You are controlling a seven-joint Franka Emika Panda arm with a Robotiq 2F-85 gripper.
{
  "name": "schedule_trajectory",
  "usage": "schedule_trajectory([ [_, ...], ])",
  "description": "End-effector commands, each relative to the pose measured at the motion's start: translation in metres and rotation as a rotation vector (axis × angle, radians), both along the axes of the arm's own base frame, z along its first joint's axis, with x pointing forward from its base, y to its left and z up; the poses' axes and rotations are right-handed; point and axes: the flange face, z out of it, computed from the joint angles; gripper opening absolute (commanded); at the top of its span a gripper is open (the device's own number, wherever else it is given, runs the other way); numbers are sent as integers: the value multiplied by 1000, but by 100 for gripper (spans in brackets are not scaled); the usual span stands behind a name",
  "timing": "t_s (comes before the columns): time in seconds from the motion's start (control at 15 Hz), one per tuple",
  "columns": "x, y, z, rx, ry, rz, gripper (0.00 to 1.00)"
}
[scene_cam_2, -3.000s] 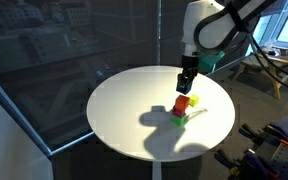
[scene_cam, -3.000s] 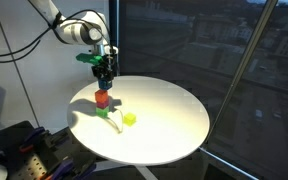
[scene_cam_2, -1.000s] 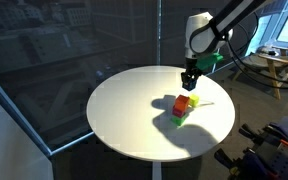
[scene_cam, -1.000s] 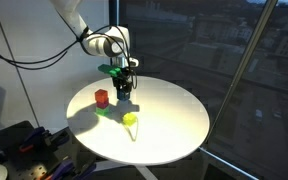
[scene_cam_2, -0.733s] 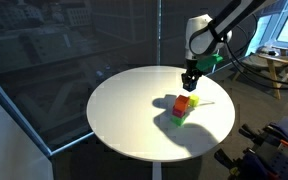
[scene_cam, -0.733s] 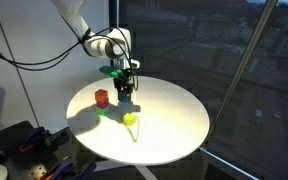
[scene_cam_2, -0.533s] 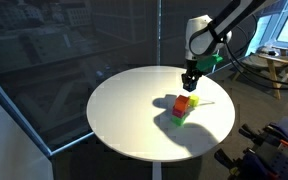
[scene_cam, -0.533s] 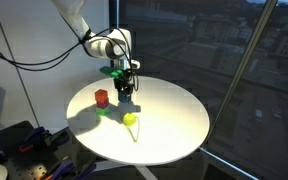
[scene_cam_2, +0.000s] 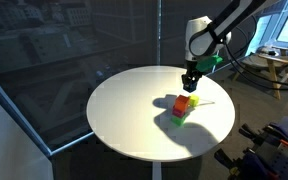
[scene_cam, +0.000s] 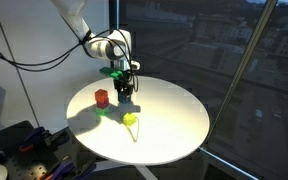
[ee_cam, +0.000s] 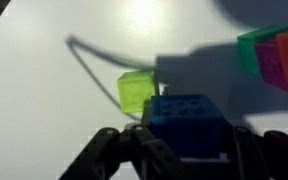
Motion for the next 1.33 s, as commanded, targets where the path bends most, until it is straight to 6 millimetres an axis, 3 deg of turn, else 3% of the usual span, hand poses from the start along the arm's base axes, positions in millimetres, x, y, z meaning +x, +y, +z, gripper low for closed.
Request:
schedule_trajectory([
  [0.0, 0, 0, 0, 0, 1, 0, 56],
  [0.13, 0, 0, 0, 0, 1, 0, 56],
  [0.2, 0, 0, 0, 0, 1, 0, 31],
  [0.8, 11, -17, 5, 7, -16, -77, 31],
  [1.27, 19, -38, -5, 6, -2, -88, 31],
])
